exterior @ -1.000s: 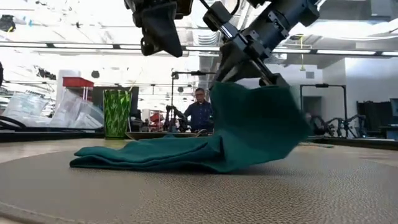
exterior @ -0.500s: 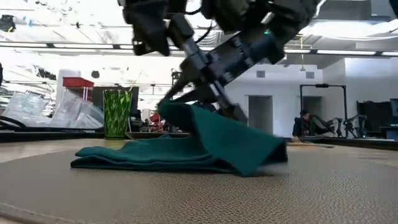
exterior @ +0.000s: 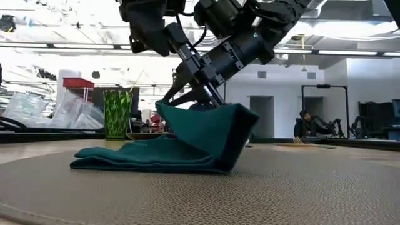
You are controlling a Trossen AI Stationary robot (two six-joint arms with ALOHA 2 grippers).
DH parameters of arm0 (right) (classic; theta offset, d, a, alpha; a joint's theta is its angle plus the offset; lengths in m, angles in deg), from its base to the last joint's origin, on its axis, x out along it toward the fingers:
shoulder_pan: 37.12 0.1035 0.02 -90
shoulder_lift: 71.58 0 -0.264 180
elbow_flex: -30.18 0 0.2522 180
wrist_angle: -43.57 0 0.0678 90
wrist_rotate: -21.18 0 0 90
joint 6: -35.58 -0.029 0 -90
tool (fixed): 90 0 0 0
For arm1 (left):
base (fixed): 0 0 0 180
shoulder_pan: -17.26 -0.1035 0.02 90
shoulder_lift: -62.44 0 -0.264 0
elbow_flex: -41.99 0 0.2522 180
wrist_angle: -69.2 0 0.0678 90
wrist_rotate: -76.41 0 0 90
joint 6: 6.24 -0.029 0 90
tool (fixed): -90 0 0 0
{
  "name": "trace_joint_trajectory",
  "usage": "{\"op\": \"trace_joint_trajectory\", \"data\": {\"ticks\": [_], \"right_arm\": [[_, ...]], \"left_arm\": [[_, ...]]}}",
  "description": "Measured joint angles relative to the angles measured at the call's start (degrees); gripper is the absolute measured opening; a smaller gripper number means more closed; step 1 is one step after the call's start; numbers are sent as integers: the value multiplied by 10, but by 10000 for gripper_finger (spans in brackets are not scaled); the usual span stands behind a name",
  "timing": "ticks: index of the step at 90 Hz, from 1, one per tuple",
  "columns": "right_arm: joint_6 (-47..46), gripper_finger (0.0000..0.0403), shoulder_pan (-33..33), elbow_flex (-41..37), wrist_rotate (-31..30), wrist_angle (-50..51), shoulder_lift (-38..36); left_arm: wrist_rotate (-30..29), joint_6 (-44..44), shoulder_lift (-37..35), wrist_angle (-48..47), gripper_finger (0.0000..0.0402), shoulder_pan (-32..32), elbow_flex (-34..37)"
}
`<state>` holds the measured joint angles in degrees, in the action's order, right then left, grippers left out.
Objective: Set table place
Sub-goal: Fold the green napkin
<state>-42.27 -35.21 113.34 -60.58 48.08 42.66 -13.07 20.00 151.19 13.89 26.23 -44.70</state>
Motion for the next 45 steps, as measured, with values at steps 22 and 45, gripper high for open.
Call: {"op": "trace_joint_trajectory", "data": {"ticks": [22, 45], "right_arm": [[-13, 0, -19, 2, 0, 37, -1], [13, 0, -24, 2, 7, 37, 0]], "left_arm": [[1, 28, 0, 7, 0, 23, -1], [2, 36, 1, 23, 0, 31, -1]]}}
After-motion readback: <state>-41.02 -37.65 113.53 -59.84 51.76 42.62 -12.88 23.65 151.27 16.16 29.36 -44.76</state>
